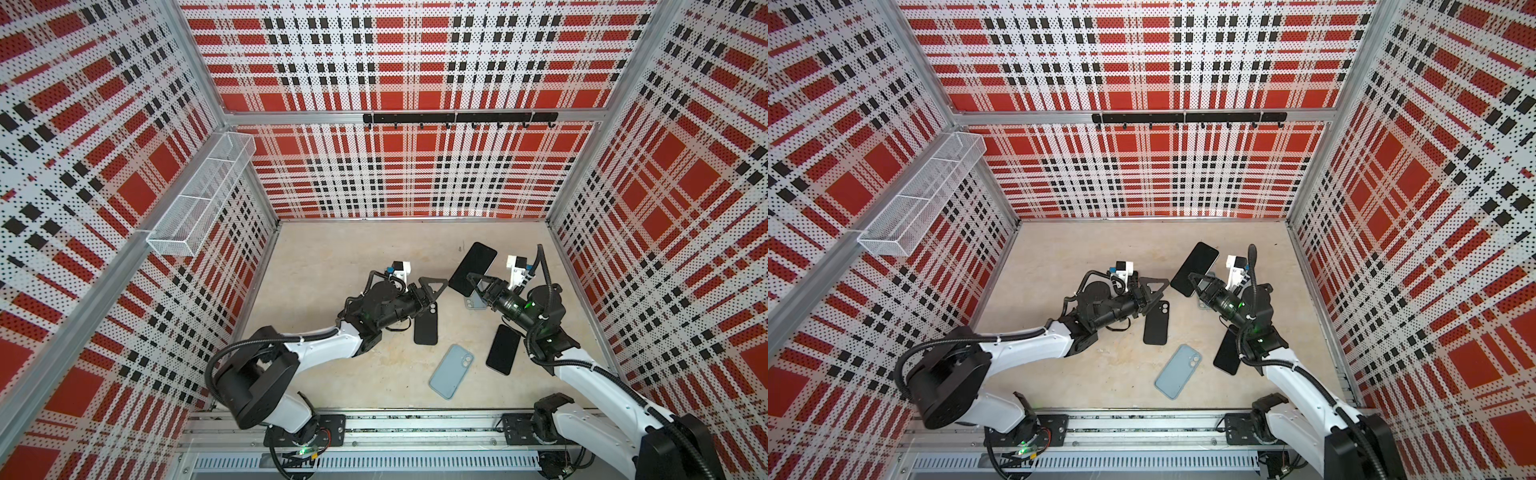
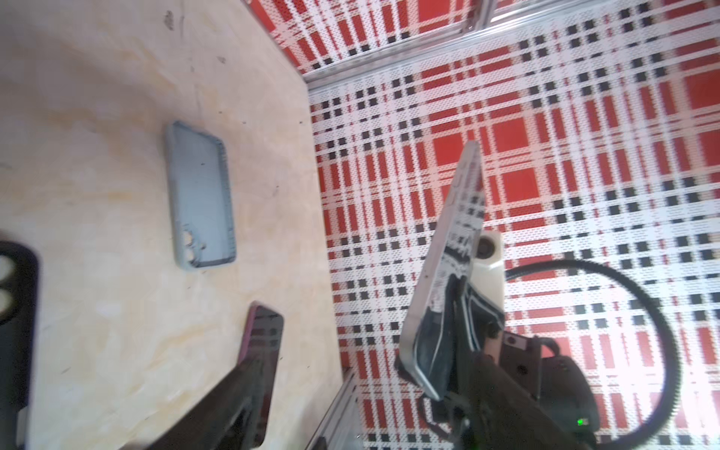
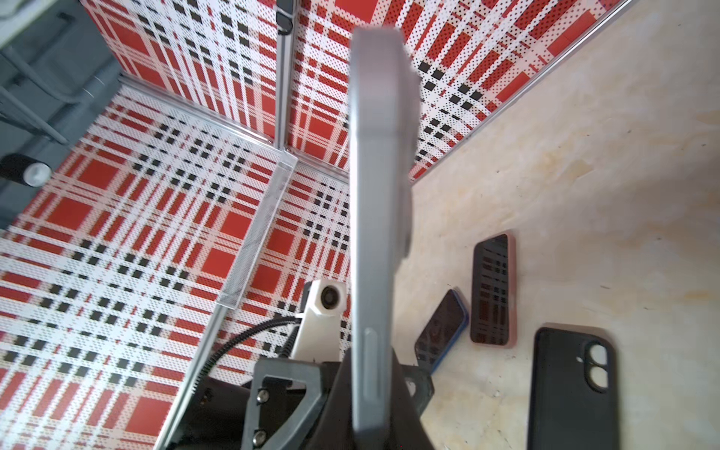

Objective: Put the phone into the phone case

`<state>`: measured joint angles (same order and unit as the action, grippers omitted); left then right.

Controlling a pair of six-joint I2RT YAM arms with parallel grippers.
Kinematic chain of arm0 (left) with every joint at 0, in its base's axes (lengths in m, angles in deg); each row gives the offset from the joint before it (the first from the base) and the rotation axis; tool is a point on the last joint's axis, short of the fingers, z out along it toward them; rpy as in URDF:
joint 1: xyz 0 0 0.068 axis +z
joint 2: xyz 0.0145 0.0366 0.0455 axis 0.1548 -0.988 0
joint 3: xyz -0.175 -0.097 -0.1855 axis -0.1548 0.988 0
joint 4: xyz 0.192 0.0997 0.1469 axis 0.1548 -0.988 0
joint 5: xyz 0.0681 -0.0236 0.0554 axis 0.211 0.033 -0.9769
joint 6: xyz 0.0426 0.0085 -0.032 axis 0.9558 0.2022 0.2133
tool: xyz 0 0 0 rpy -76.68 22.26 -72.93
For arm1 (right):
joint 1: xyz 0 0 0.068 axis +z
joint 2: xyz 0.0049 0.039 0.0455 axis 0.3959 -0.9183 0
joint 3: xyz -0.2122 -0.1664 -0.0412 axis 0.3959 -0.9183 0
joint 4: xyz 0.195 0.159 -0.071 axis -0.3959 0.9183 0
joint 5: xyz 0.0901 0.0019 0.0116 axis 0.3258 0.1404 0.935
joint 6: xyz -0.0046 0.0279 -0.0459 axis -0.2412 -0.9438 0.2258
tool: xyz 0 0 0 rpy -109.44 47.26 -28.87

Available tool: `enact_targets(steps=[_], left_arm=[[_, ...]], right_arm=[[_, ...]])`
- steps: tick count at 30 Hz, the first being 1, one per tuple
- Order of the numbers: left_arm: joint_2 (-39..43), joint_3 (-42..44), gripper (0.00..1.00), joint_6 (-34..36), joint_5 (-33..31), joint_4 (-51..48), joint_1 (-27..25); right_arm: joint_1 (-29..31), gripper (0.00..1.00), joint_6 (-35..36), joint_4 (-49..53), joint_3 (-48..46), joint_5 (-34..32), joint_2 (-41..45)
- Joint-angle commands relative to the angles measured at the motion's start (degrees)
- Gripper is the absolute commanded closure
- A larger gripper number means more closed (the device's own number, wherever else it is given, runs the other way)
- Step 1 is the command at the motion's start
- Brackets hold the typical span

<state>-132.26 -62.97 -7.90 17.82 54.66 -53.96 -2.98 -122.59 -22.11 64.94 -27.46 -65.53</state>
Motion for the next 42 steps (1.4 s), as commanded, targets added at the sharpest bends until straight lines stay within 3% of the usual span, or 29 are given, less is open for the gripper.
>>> enact_targets(steps=[1,5,15,22,25,29,33,42], left_arm=[[-3.5,0.2,0.21,-5.36,1.1,19.3,-0.19],[-6.7,-1.45,0.27,-5.97,0.9,23.53,-0.64],[-9.15,-3.08,0.6,-7.29,1.0,29.14,-0.94],[-9.08,-4.67,0.89,-6.52,1.76,29.52,-0.78],[-9.25,-5.12,0.87,-6.62,2.13,29.87,-0.65],[-9.66,-6.37,0.69,-6.62,2.91,29.7,-1.11],[-10.43,-6.7,0.64,-7.23,3.1,29.59,-1.35],[-10.92,-6.53,0.89,-7.82,2.76,30.11,-1.35]], right_arm=[[1.72,1.0,-3.94,-13.6,-0.02,-2.57,-0.78],[4.71,1.0,-2.6,-13.78,0.94,-4.17,-2.22],[6.64,1.0,-3.28,-19.98,-0.13,-7.84,-4.87],[7.52,1.0,-4.34,-24.07,-0.83,-8.77,-7.64],[7.6,1.0,-4.45,-25.1,-1.03,-9.11,-8.08],[7.73,1.0,-4.45,-26.68,-0.88,-9.64,-8.82],[7.94,1.0,-4.49,-27.97,-0.44,-9.9,-9.6],[8.67,1.0,-4.24,-29.01,-0.3,-10.03,-9.98]])
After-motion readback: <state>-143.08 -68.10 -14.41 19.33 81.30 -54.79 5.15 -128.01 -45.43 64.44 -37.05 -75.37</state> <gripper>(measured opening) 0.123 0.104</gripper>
